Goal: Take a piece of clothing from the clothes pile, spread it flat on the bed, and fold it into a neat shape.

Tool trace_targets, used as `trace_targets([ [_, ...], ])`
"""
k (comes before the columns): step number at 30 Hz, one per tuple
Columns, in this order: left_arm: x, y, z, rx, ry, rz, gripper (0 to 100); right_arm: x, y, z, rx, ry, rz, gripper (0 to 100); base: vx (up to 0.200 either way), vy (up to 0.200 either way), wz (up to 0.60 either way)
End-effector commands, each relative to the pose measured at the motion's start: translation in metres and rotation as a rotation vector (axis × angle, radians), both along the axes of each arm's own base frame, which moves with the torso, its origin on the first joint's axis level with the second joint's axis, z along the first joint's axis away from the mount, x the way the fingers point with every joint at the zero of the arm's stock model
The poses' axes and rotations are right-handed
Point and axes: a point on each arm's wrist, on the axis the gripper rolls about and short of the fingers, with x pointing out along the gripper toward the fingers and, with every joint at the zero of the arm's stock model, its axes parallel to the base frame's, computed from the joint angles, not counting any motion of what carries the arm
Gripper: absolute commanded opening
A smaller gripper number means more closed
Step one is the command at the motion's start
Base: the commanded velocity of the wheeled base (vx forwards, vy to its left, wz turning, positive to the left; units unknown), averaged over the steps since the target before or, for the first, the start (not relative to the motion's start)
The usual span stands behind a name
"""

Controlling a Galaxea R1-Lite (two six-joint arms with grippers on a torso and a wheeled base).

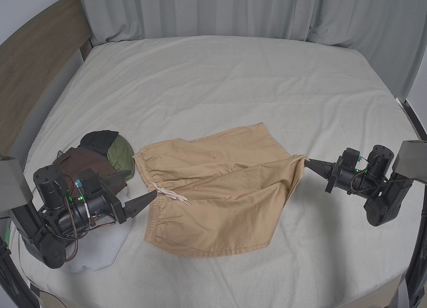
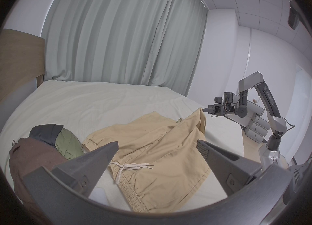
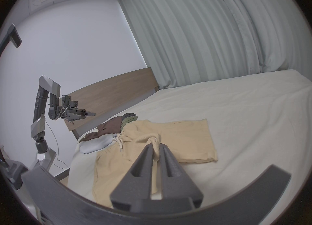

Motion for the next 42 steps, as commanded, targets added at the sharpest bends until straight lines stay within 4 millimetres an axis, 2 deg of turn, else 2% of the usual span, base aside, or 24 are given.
trace_targets([
  [1,0.000,0.000,0.000,0.000,-0.001,0.000,100,0.009,-0.013,-0.006,0.000,-0.001,-0.033,0,0.000,0.000,0.00],
  [7,0.000,0.000,0.000,0.000,0.000,0.000,100,0.012,-0.012,-0.006,-0.001,-0.010,-0.039,0,0.000,0.000,0.00],
  [15,0.000,0.000,-0.001,0.002,0.004,-0.001,100,0.022,0.003,-0.027,-0.012,0.018,-0.068,0,0.000,0.000,0.00],
  [27,-0.001,0.000,-0.002,0.002,0.007,-0.002,100,0.050,0.001,-0.058,-0.013,0.027,-0.183,0,0.000,0.000,0.00],
  [31,0.000,-0.001,-0.002,0.002,0.007,-0.004,100,0.052,0.002,-0.060,-0.010,0.026,-0.186,0,0.000,0.000,0.00],
  [32,0.000,0.000,-0.002,0.002,0.005,-0.002,100,0.052,0.002,-0.059,-0.009,0.025,-0.190,100,0.000,0.000,0.00],
  [37,0.000,-0.001,-0.002,0.002,0.007,-0.004,100,0.049,0.001,-0.053,-0.008,0.024,-0.223,100,0.000,0.000,0.00],
  [41,0.000,0.000,-0.001,0.002,0.004,-0.002,100,0.029,0.000,-0.045,-0.015,0.066,-0.222,100,0.000,0.000,0.00],
  [42,0.000,0.000,-0.001,0.002,0.004,-0.002,100,0.029,0.000,-0.045,-0.015,0.066,-0.222,100,0.000,0.000,0.00],
])
